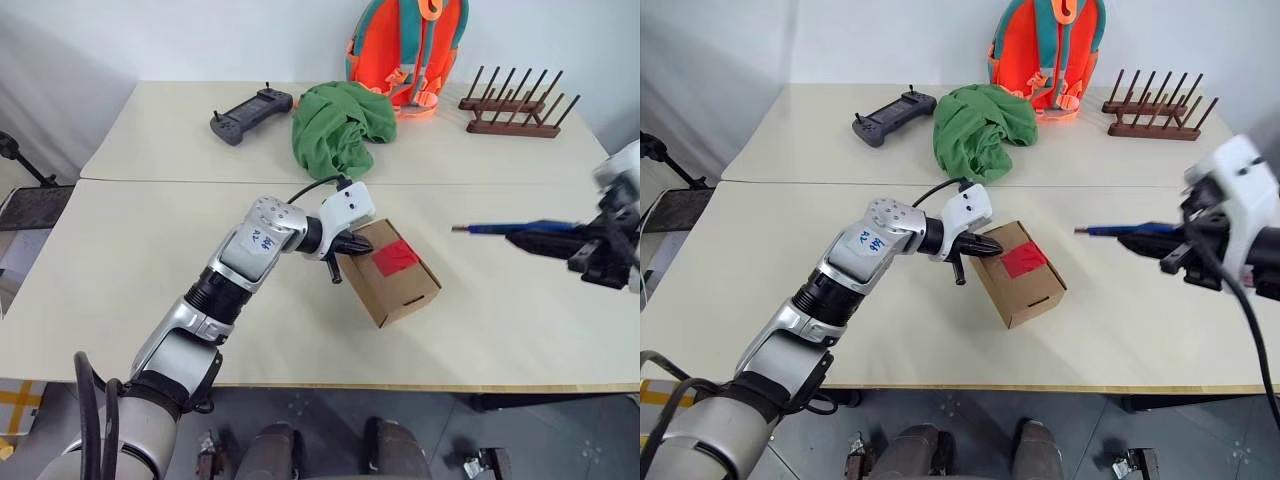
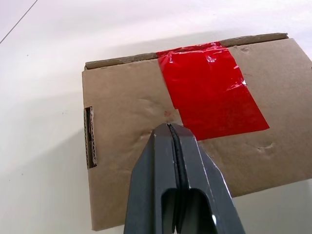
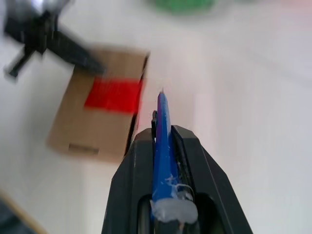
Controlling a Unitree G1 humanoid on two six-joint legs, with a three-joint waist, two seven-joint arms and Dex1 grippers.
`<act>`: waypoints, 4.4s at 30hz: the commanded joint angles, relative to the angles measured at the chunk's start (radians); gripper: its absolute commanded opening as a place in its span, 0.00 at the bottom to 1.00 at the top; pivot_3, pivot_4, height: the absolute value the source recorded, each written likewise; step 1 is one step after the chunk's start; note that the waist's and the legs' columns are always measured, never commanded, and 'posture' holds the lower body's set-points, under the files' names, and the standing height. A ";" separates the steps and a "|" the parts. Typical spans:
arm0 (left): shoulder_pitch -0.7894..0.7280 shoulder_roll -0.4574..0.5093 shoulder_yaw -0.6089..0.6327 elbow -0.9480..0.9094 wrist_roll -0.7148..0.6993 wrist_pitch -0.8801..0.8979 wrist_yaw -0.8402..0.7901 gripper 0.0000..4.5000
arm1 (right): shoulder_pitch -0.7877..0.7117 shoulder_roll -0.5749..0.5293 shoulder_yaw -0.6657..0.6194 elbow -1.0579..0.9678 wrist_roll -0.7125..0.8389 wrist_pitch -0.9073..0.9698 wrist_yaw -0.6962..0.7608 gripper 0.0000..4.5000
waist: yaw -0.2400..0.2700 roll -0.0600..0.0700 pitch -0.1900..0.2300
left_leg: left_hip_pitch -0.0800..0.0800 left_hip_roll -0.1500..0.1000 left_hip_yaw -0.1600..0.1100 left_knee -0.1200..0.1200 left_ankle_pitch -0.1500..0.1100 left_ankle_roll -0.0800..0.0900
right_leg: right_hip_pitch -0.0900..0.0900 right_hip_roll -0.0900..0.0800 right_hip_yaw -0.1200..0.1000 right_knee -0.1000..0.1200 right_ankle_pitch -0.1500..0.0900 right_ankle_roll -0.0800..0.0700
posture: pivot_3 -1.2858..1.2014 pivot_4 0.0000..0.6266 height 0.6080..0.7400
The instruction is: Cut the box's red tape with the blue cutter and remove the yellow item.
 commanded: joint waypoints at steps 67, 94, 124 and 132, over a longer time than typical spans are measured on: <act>0.206 0.107 0.167 -0.208 -0.158 0.122 0.107 0.00 | -0.181 0.385 0.920 0.276 -0.814 -0.513 0.228 0.00 | -0.006 0.002 0.005 | -0.005 -0.005 0.000 -0.002 0.001 -0.002 | -0.005 0.002 -0.003 0.000 0.001 0.002 | 0.52 0.24 1.00; 0.080 0.039 0.105 -0.087 -0.152 0.015 0.019 0.00 | -0.244 0.521 0.711 0.166 -0.772 -0.283 -0.004 1.00 | -0.002 0.002 0.005 | -0.005 -0.005 0.004 -0.001 0.001 -0.002 | -0.005 0.002 -0.004 0.002 0.001 0.002 | 0.52 0.24 1.00; 0.113 0.031 0.056 -0.019 -0.051 -0.072 -0.019 0.00 | -0.018 0.333 0.540 0.195 -0.688 -0.323 0.084 1.00 | -0.003 -0.001 0.004 | -0.001 -0.004 0.000 0.000 0.001 -0.001 | 0.000 0.002 -0.001 -0.001 0.002 0.002 | 0.52 0.24 1.00; 0.120 0.023 0.052 -0.028 -0.051 -0.069 -0.015 0.00 | -0.112 0.504 0.274 0.285 -0.466 0.019 0.103 1.00 | -0.003 0.000 0.004 | 0.000 -0.004 -0.001 -0.001 0.001 -0.001 | -0.001 0.002 -0.001 0.001 0.002 0.002 | 0.52 0.24 1.00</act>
